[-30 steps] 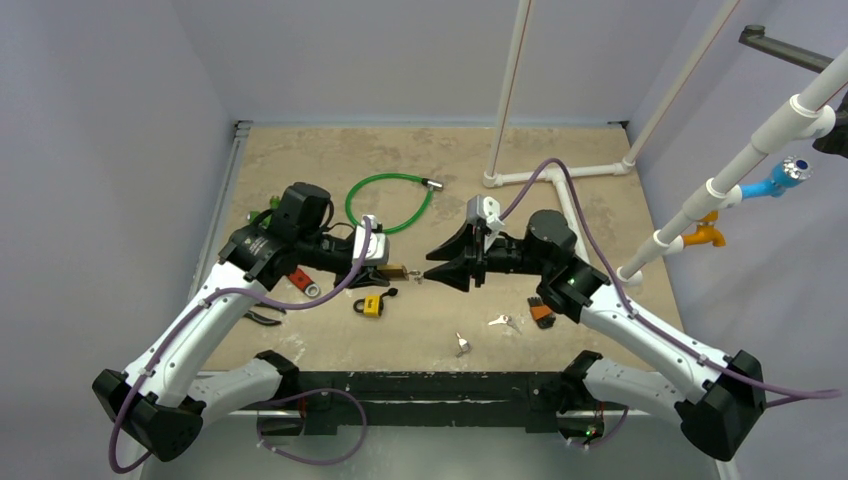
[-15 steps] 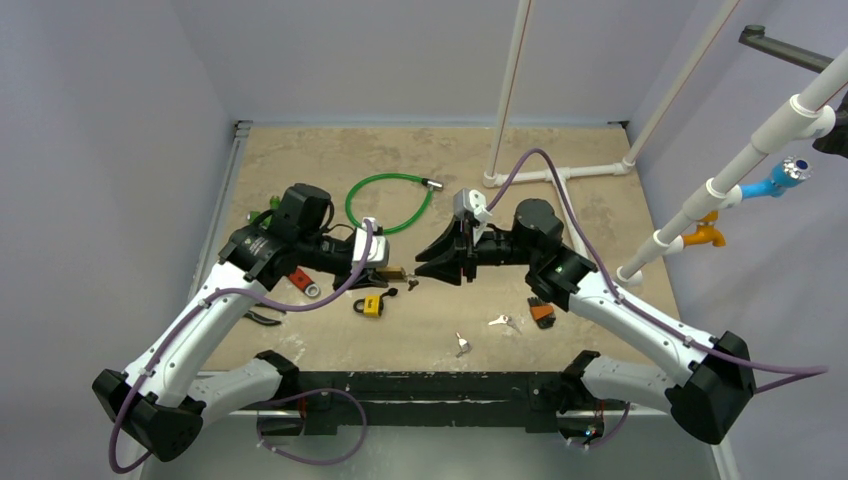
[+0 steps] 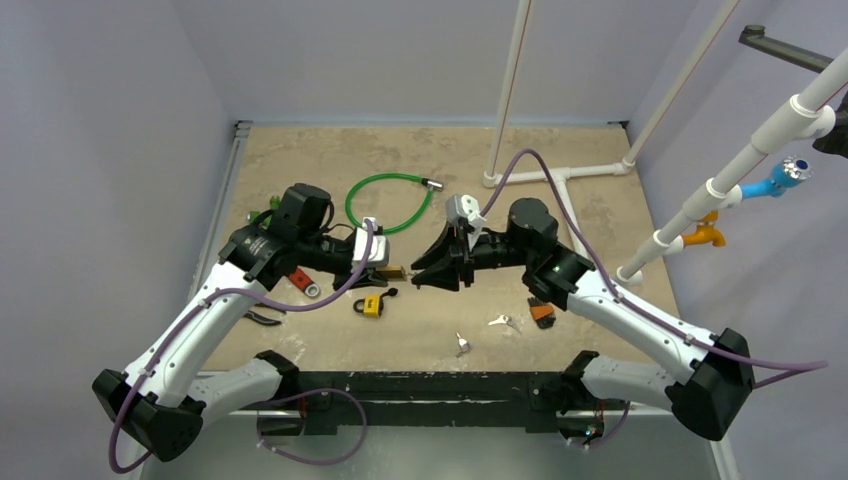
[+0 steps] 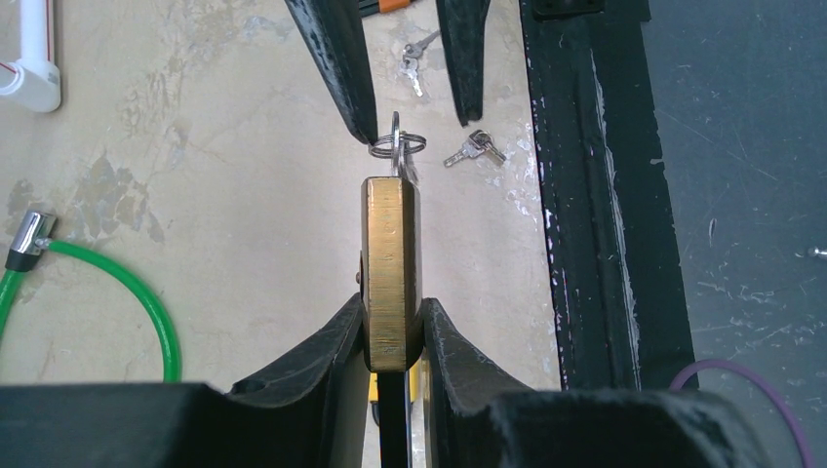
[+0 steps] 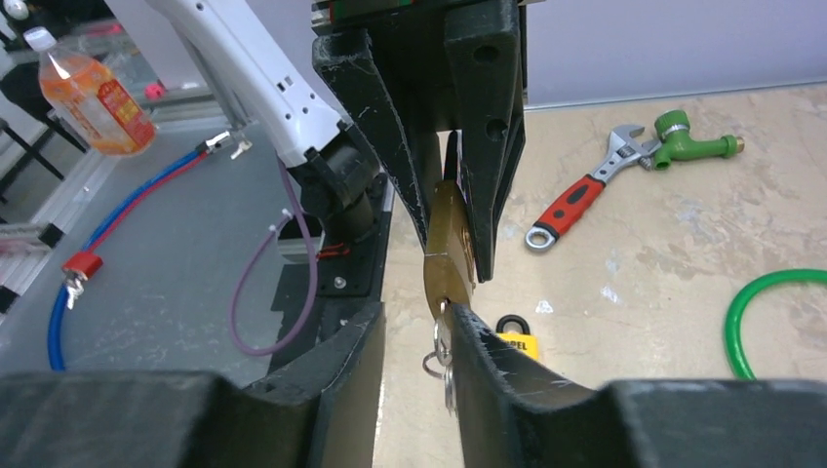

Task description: Unlock with the key

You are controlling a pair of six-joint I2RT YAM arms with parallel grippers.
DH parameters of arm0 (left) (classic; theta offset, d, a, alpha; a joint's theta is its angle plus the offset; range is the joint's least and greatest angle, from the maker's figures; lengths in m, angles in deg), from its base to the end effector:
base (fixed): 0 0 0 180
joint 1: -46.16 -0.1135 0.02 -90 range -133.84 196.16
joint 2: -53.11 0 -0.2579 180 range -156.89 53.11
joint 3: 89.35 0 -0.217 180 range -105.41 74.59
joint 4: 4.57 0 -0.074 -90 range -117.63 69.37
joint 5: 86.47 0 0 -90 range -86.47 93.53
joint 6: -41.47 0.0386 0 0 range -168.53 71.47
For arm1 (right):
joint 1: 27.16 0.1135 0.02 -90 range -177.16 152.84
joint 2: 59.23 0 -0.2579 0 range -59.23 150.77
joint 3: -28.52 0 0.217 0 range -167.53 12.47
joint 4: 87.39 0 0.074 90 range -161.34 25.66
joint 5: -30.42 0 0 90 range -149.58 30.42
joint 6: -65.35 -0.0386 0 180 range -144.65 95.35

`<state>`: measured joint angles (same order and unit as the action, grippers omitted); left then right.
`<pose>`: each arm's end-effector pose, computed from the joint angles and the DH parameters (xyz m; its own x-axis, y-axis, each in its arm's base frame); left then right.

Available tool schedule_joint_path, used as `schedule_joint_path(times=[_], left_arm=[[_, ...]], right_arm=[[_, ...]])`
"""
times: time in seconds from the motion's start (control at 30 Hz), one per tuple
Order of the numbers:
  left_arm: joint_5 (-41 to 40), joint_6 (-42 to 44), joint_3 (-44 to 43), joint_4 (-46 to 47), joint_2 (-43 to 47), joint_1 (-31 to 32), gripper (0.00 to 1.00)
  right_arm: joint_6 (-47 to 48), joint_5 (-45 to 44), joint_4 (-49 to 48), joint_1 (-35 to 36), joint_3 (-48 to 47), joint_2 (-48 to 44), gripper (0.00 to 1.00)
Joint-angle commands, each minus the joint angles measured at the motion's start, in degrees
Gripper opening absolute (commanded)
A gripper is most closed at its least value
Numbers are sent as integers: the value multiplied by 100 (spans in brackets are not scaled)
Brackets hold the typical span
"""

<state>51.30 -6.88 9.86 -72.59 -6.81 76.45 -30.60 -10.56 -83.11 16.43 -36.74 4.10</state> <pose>0.1250 -0.1061 0.3407 0.0412 0.4932 -0.8689 0.9989 -0.0019 0.0463 0.1395 0.1730 0.3472 -0.1330 -0.0328 -0.9906 -0.9900 -0.0419 0.1344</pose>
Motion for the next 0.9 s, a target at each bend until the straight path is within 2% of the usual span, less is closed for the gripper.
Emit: schedule_joint_path(times=[0.0,0.1,0.17,0.27,0.4,0.57,0.6,0.73,0.87], left_arm=[[305,108,-277,364,147,3,0],[295,105,-286,357,154,-2,0],[303,107,-286,362,164,-2,0],[303,98,-286,349,173,-1,0],[305,102,-281,332,186,0,0],[304,108,-277,319,207,2,0],[303,112,-277,320,209,-4,0],[326,96,-280,324,217,0,0],[327,72,-287,329,231,-4,0]], right_arm=[[502,-155,522,216,-510,229,26],[756,-409,789,319,-625,354,10],[770,-541,786,333,-624,352,5],[846,-677,924,352,-663,383,5],[953,-857,1030,360,-590,261,20],[991,-931,1089,360,-512,102,25],[987,-941,1089,363,-511,93,23],[1017,-983,1122,360,-622,160,4],[1026,-1140,1166,361,-677,199,0]])
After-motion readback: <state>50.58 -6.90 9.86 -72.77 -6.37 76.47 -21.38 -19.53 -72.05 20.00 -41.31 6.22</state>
